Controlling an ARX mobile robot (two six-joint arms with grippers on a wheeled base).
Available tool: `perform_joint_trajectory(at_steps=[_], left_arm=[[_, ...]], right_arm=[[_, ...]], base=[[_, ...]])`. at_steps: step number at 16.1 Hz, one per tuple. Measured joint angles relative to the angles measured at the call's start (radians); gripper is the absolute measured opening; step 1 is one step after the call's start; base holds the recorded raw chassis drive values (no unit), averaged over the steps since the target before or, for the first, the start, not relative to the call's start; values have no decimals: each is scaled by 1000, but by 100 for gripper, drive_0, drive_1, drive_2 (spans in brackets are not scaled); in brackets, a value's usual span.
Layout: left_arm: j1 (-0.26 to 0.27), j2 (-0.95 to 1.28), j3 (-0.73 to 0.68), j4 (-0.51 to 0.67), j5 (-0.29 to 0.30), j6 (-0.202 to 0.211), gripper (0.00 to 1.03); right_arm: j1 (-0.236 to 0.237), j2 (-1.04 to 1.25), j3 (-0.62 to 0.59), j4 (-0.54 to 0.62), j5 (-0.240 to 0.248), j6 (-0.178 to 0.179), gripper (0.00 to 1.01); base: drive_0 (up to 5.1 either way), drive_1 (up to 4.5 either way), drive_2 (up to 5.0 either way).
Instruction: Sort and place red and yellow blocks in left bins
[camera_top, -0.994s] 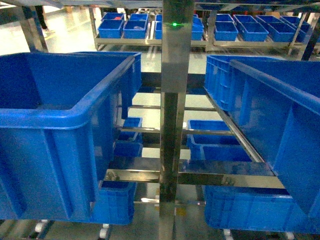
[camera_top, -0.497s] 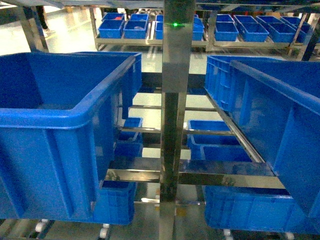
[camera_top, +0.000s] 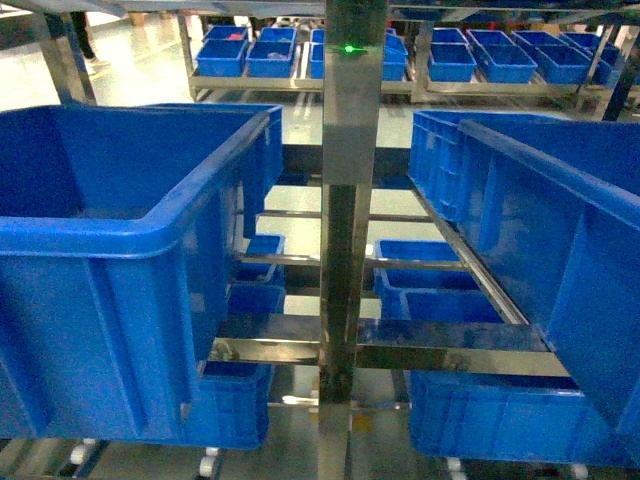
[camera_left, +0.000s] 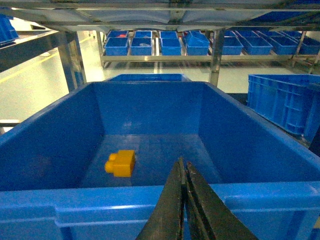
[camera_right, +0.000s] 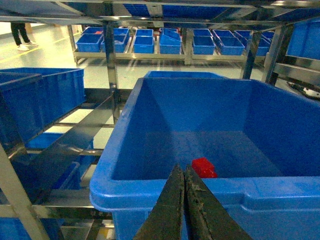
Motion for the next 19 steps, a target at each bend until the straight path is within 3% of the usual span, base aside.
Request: perform_joint_trajectory(at_steps=[5, 6, 12, 19], left_arm=[[0, -127, -64, -66, 0, 0, 2], [0, -157, -75, -85, 0, 0, 2], [0, -263, -121, -125, 1, 0, 2], [0, -412, -121, -271, 0, 0, 2]], right_arm=[[0, -146, -42, -103, 0, 0, 2], [0, -157, -69, -61, -1, 0, 2], [0, -299, -70, -211, 0, 0, 2], [0, -446, -70, -355, 0, 0, 2]], base=[[0, 0, 0], [0, 0, 0], [0, 0, 0], [0, 0, 0]])
